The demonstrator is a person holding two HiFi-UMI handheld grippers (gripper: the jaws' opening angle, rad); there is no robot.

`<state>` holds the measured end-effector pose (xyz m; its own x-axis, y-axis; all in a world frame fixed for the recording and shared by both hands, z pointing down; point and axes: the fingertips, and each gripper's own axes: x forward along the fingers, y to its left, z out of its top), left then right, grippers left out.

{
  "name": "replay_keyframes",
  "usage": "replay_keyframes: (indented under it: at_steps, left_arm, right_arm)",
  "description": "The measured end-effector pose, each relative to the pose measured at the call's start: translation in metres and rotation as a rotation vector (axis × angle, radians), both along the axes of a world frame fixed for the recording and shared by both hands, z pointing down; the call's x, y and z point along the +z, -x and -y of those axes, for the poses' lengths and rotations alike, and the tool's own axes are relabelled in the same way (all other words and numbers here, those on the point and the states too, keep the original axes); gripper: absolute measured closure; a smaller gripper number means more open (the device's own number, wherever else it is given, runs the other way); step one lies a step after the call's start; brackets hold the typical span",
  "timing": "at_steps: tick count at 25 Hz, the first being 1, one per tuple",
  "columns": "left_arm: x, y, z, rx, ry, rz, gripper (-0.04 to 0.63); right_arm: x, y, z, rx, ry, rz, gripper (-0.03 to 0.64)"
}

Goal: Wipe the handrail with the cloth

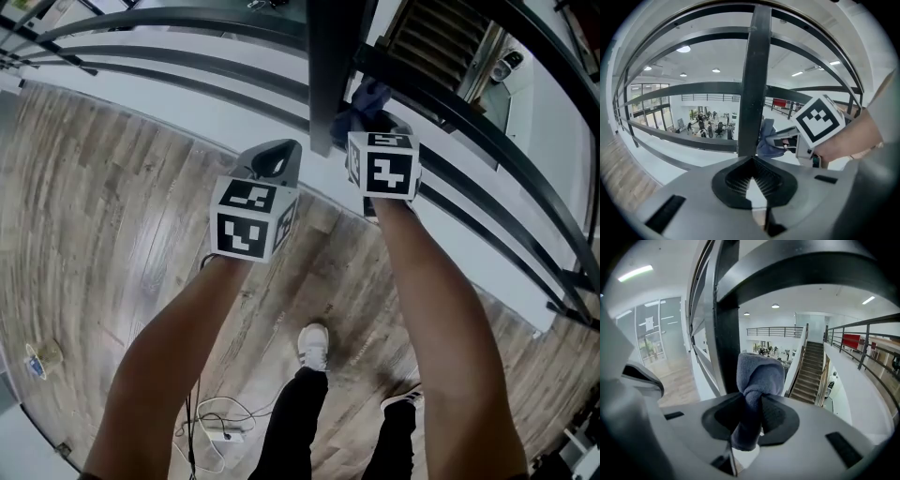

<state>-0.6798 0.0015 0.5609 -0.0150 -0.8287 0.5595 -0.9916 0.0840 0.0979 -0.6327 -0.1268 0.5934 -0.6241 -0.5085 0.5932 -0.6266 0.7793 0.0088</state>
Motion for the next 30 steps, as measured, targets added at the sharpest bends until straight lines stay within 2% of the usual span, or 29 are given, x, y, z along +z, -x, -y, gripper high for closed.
replay_keyframes:
  at_steps: [4, 8, 13, 17, 21, 25, 30]
  left_arm:
    - [0.008, -0.018, 0.001, 0.028, 0.013, 0.007, 0.597]
    - [0.013, -0.049, 0.007, 0.103, 0.001, 0.016, 0.597]
    - [0.012, -0.085, 0.022, 0.099, -0.007, -0.006, 0.597]
    - [0.012, -0.122, 0.033, 0.133, 0.004, -0.004, 0.597]
    - [0.009, -0.167, 0.044, 0.190, 0.006, 0.028, 0.597]
    - [0.005, -0.218, 0.051, 0.201, -0.004, -0.022, 0.597]
    - [-0.001, -0.273, 0.069, 0.228, -0.019, -0.031, 0.597]
  right_arm:
    - [0.004, -0.015, 0.002, 0.025, 0.009, -0.010, 0.520]
    - [0.004, -0.038, 0.007, 0.051, 0.015, -0.012, 0.520]
    - [0.002, -0.086, 0.014, 0.079, 0.007, 0.014, 0.520]
    - [0.003, -0.131, 0.019, 0.113, 0.014, -0.002, 0.520]
    - [0.001, -0.185, 0.028, 0.156, 0.029, -0.021, 0.520]
    - [0.003, -0.245, 0.034, 0.183, 0.042, -0.037, 0.520]
    - [0.002, -0.316, 0.045, 0.236, 0.045, -0.040, 0.520]
